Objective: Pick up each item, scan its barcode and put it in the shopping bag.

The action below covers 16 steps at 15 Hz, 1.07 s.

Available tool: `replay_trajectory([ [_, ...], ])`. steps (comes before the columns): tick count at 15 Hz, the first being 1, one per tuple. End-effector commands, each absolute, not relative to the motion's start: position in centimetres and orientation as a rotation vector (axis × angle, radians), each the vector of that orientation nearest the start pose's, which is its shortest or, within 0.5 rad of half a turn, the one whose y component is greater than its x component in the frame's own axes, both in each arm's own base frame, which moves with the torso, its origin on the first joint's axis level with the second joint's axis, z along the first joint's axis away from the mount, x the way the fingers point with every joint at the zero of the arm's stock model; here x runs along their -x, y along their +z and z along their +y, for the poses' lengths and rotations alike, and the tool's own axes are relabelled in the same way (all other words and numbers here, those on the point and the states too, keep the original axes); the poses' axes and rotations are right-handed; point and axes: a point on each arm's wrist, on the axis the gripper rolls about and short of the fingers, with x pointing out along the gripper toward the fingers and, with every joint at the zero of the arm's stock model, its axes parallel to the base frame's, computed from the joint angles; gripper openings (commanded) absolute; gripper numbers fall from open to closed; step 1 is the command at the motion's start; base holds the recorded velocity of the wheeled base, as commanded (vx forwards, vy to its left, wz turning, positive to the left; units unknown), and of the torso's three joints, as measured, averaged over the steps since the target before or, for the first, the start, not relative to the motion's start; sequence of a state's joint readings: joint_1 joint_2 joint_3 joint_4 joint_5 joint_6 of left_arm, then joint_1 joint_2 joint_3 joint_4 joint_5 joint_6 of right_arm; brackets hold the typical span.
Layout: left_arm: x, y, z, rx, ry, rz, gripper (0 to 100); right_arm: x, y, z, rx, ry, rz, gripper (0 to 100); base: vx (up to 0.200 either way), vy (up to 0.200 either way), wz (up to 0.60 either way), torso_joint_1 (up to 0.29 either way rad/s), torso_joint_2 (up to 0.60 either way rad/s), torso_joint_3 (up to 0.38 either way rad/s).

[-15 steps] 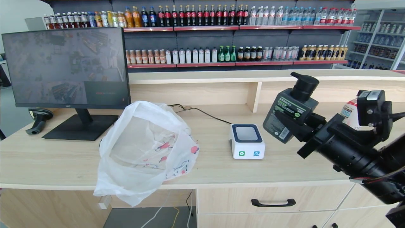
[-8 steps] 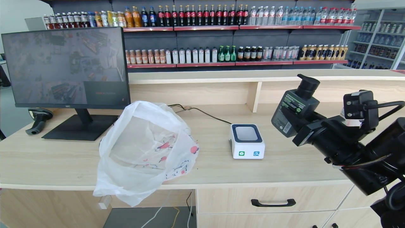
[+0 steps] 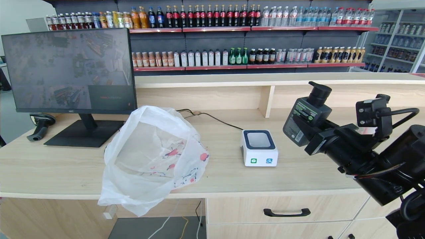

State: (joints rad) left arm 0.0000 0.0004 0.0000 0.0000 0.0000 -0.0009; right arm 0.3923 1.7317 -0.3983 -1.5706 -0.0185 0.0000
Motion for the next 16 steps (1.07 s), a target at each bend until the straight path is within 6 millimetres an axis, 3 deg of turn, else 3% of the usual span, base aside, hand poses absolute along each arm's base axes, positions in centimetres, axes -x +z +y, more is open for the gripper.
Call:
replay_trajectory([
  [1,2.28,7.55,0.0,0.0,0.0,0.0,100,-24.04,17.01,9.87,-0.05,0.371,-0.24,0,-0.2,0.0,0.0,0.022,0.01,-0.002],
  [4,2.28,7.55,0.0,0.002,0.0,0.0,100,-24.21,17.27,9.85,-0.06,0.369,-0.251,0,0.0,0.0,0.0,0.0,0.0,0.0],
  [16,2.28,7.56,0.0,0.002,0.0,-0.002,100,-24.43,17.46,9.85,-0.064,0.366,-0.26,0,0.0,0.2,0.0,0.005,0.0,0.004],
])
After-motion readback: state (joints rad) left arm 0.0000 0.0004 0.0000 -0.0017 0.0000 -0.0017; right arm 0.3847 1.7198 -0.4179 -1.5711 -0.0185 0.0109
